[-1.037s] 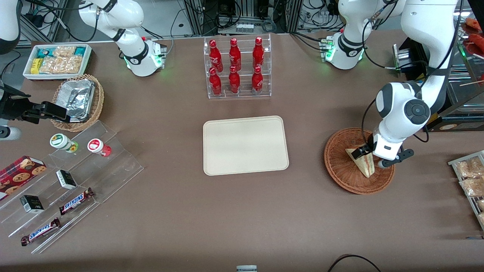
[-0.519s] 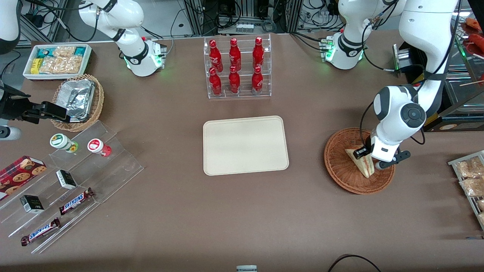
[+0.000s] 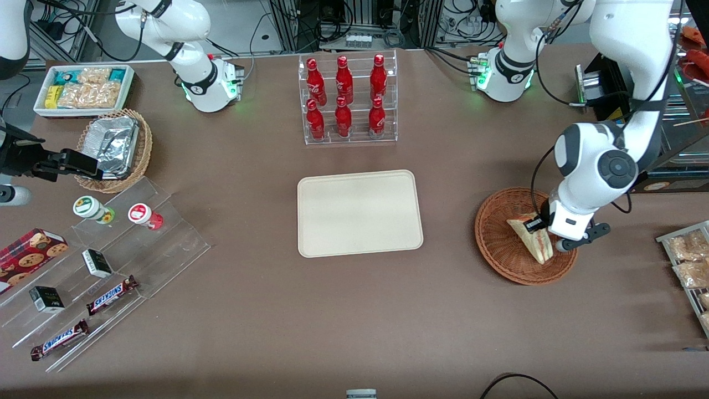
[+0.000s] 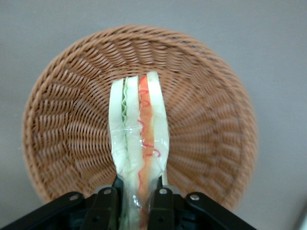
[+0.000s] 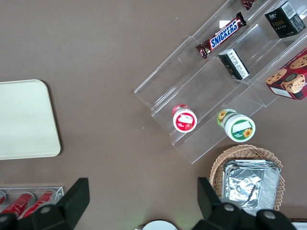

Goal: Place sandwich from basket to tray
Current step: 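Lower the open left gripper around the sandwich and close it, then lift the sandwich and carry it over the cream tray, then lower the sandwich onto the tray and open the left gripper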

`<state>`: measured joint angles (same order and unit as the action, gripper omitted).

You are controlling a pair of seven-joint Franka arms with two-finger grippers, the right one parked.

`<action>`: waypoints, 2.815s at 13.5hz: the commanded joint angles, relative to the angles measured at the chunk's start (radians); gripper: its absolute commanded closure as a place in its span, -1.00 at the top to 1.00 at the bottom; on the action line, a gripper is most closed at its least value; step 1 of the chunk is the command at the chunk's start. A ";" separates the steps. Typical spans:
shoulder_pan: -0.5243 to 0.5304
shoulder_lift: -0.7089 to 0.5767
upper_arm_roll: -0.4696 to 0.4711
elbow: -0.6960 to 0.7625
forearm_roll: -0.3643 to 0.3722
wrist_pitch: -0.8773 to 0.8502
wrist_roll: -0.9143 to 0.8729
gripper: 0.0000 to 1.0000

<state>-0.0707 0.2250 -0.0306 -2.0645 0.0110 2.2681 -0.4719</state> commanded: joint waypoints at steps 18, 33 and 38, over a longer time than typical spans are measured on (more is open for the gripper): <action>-0.665 0.422 -0.006 0.607 0.009 -0.216 -0.307 -1.00; -0.753 0.507 -0.005 0.590 0.012 -0.144 -0.307 0.60; -0.741 0.450 0.004 0.603 0.007 -0.166 -0.318 0.99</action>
<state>-0.8043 0.7177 -0.0418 -1.4737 0.0112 2.1260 -0.7717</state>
